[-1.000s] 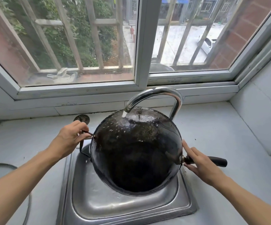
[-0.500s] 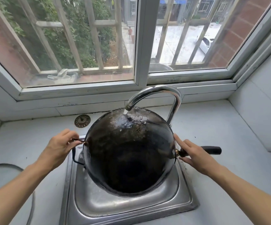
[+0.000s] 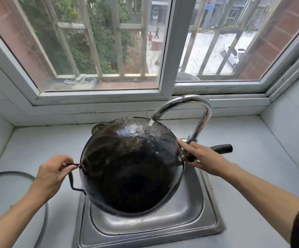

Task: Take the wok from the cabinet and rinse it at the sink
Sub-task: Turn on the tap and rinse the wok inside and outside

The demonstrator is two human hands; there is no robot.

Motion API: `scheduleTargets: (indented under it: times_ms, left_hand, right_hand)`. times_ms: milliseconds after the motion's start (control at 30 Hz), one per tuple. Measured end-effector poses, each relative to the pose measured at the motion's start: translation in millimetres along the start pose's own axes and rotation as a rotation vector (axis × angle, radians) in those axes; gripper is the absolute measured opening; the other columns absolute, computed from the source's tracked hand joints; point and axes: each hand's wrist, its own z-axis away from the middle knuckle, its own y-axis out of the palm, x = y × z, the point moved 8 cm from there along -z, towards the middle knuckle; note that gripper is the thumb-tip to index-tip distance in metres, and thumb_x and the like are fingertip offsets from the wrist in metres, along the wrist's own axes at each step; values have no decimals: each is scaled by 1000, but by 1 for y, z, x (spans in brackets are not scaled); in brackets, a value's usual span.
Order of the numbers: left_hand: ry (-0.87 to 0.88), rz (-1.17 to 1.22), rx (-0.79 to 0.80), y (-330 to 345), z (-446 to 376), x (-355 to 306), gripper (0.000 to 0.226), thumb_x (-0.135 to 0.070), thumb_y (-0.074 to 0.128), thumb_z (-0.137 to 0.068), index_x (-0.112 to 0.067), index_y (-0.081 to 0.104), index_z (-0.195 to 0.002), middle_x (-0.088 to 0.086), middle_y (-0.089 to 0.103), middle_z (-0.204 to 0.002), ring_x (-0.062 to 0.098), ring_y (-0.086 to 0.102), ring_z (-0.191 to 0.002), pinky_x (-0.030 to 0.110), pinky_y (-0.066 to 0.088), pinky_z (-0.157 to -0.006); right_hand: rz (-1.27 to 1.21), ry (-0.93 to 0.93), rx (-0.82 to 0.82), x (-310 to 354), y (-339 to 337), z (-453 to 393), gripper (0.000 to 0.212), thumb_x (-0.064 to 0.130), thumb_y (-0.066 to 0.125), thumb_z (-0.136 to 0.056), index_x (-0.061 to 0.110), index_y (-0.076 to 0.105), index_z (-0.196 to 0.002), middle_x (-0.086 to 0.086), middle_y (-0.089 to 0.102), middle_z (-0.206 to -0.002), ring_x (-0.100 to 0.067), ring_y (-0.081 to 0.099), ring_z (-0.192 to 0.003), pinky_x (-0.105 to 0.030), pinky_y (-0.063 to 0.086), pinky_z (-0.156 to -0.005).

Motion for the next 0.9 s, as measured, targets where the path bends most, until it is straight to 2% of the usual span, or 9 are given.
scheduleTargets:
  times_ms: [33, 100, 233, 400, 633, 767, 900]
  left_hand:
    - [-16, 10, -10, -2, 3, 3, 18, 1, 77, -74, -10, 64, -79, 1, 59, -74, 1, 54, -72, 11, 38, -67]
    - [-40, 21, -19, -5, 7, 11, 18, 0, 77, -74, -11, 63, -78, 0, 60, -73, 1, 54, -71, 11, 38, -66]
    - [-68, 21, -23, -12, 13, 23, 18, -4, 76, -76, -16, 63, -79, -1, 61, -75, 3, 55, -70, 12, 38, -67]
    - [-99, 36, -25, -15, 15, 29, 19, -4, 75, -78, -18, 62, -78, -1, 62, -77, 4, 58, -70, 10, 38, -65]
    - [-101, 49, -44, -16, 1, 18, 14, -3, 75, -78, -12, 65, -78, 1, 63, -78, 4, 59, -72, 8, 38, -65]
    - [-70, 25, -36, -12, -11, 13, 13, -8, 76, -79, -16, 65, -79, 0, 64, -78, 10, 59, -75, 11, 39, -65]
    - [-54, 16, -9, -3, -25, 6, 11, -14, 75, -80, -19, 65, -81, -1, 64, -80, 10, 58, -78, 8, 38, -65]
  right_hand:
    - [-6, -1, 3, 2, -1, -4, 102, 12, 69, -85, 49, -2, -148, 15, 41, -121, -14, 52, -105, -22, 41, -92]
    - [-2, -4, 24, 6, -2, -11, 103, 12, 69, -85, 50, -4, -147, 12, 42, -134, -14, 52, -110, -24, 42, -95]
    - [18, -8, 80, 13, 2, -25, 106, 11, 70, -84, 52, -6, -146, 6, 47, -112, -18, 54, -95, -35, 47, -88]
    - [21, -10, 98, 16, -1, -37, 106, 11, 70, -83, 51, -5, -147, 3, 45, -100, -18, 51, -87, -35, 46, -84]
    - [-28, 22, 113, 8, -1, -38, 107, 10, 71, -83, 53, -4, -146, 7, 43, -99, -16, 52, -90, -32, 45, -87]
    - [-48, 41, 104, 0, 0, -29, 104, 14, 71, -85, 53, -3, -146, 13, 42, -105, -13, 52, -93, -33, 46, -90]
    - [-62, 63, 93, -7, 4, -13, 105, 16, 72, -84, 53, -4, -146, 15, 43, -108, -12, 52, -95, -34, 46, -91]
